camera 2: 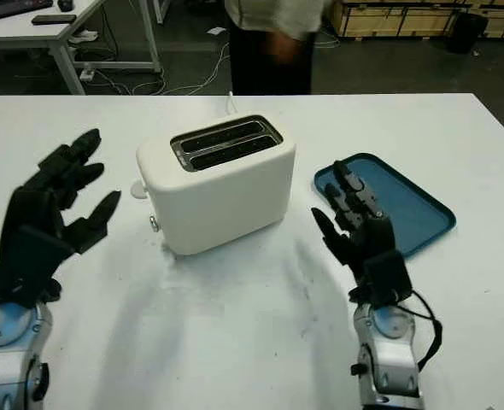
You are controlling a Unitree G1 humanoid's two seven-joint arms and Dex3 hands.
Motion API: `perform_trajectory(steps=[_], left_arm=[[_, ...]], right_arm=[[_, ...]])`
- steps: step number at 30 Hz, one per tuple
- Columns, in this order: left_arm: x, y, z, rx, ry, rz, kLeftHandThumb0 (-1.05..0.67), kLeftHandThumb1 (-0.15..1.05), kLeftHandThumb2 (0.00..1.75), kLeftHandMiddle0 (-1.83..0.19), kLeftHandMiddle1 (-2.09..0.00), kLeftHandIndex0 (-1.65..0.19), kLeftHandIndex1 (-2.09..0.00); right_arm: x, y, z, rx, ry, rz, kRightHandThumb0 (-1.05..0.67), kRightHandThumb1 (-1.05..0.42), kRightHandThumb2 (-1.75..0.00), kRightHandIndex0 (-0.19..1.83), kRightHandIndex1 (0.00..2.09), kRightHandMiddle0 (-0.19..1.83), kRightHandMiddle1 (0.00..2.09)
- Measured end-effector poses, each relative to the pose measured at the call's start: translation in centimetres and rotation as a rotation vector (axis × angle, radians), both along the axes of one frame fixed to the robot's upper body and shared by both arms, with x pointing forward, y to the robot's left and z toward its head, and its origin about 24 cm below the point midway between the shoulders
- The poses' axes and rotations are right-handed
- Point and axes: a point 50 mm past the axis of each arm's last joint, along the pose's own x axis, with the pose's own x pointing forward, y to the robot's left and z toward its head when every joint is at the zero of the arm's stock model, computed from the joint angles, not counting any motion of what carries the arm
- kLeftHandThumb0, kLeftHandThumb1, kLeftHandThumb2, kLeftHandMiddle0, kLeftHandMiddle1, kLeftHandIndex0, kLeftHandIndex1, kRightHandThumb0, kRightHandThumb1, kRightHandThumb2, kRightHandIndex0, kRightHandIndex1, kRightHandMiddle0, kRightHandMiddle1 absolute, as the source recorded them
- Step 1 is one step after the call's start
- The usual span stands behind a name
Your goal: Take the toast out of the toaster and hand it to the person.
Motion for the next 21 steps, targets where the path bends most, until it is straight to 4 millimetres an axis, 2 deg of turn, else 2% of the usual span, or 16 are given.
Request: perform_trajectory(steps=[4, 8, 16, 20, 21], left_arm=[[0.0, -0.4, -1.1, -0.015, 0.009, 0.037, -0.06, 0.92, 0.57, -0.03, -0.73, -0.3, -0.01], [-0.1, -0.5, -2.4, -0.001, 0.053, 0.078, -0.12, 0.92, 0.55, -0.04, -0.74, -0.31, -0.02], [-0.2, -0.3, -3.0, 0.017, 0.129, 0.112, -0.11, 0.92, 0.53, -0.03, -0.72, -0.3, -0.01], [-0.3, -0.5, -3.7, -0.02, 0.197, 0.129, -0.14, 0.92, 0.54, -0.03, -0.7, -0.29, -0.01], [-0.3, -0.6, -3.8, -0.041, 0.227, 0.128, -0.21, 0.92, 0.59, -0.01, -0.7, -0.28, -0.01]], right_arm=[[-0.1, 0.0, -0.6, 0.022, 0.013, -0.008, -0.78, -0.92, -0.24, 0.35, 0.05, 0.38, 0.02], [-0.1, -0.1, -0.8, 0.02, 0.009, -0.016, -0.78, -0.92, -0.24, 0.33, 0.04, 0.36, 0.0], [-0.1, -1.0, -0.9, 0.021, 0.016, -0.061, -0.73, -0.92, -0.19, 0.35, 0.05, 0.42, 0.02], [0.0, -1.1, -1.2, 0.014, 0.009, -0.066, -0.75, -0.92, -0.23, 0.34, 0.04, 0.43, 0.02], [0.1, -1.2, -1.2, 0.01, 0.01, -0.07, -0.76, -0.92, -0.23, 0.34, 0.04, 0.44, 0.02]])
